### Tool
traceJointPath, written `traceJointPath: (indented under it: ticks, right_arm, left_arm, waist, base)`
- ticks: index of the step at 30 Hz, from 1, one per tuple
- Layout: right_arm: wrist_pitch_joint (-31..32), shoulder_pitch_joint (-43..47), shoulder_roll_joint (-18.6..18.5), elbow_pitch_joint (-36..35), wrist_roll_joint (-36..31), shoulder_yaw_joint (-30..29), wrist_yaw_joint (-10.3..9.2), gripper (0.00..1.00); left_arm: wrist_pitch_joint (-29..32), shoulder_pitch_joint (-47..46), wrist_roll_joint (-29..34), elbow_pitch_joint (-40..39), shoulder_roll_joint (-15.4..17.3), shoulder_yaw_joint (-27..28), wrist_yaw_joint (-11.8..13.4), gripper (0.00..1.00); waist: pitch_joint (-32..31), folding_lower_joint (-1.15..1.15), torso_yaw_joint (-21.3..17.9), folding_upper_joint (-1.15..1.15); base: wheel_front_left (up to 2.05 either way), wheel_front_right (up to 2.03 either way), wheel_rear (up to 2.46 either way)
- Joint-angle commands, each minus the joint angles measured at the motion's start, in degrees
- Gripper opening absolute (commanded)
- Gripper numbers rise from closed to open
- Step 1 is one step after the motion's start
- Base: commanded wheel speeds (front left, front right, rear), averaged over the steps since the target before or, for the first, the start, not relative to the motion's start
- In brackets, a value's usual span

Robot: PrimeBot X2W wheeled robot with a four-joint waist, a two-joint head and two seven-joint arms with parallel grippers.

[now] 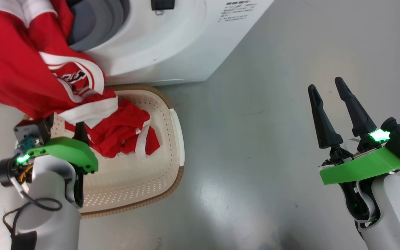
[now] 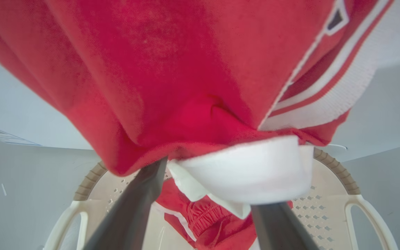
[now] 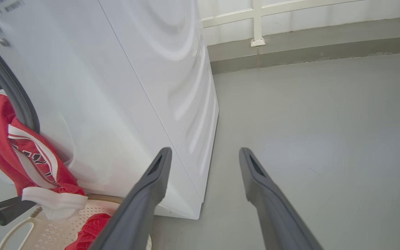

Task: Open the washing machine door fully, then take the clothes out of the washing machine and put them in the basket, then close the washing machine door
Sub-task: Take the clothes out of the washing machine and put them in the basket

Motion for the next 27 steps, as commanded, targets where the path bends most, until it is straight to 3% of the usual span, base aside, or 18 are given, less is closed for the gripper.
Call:
traceJointPath:
  ticks: [1,14,27]
  right_arm:
    - [-0.36,1.40,-0.74,-0.92,-0.19,1.07,0.28,1.00]
    - [-0.36,4.42,-1.52,-0.23,-0.48,0.43,0.28,1.00]
    - [-0.36,5.61,-1.94,-0.79,-0.57,-0.04,0.28,1.00]
  left_arm:
    - [-0.29,2.86,0.32,-1.63,1.17,1.43,-0.19,1.00]
    - [-0.29,10.72,-0.59,-13.89,0.73,0.78,-2.26,1.00]
    - [-0.29,19.04,-2.06,-30.24,0.72,-1.35,-3.12,1.00]
  waist:
    - [-0.98,0.00,0.35,0.00]
    - [-7.21,0.00,2.07,0.00]
    - [-8.12,0.00,2.92,0.00]
  base:
    - [0.00,0.00,0.00]
    - [0.00,0.00,0.00]
    - [0.00,0.00,0.00]
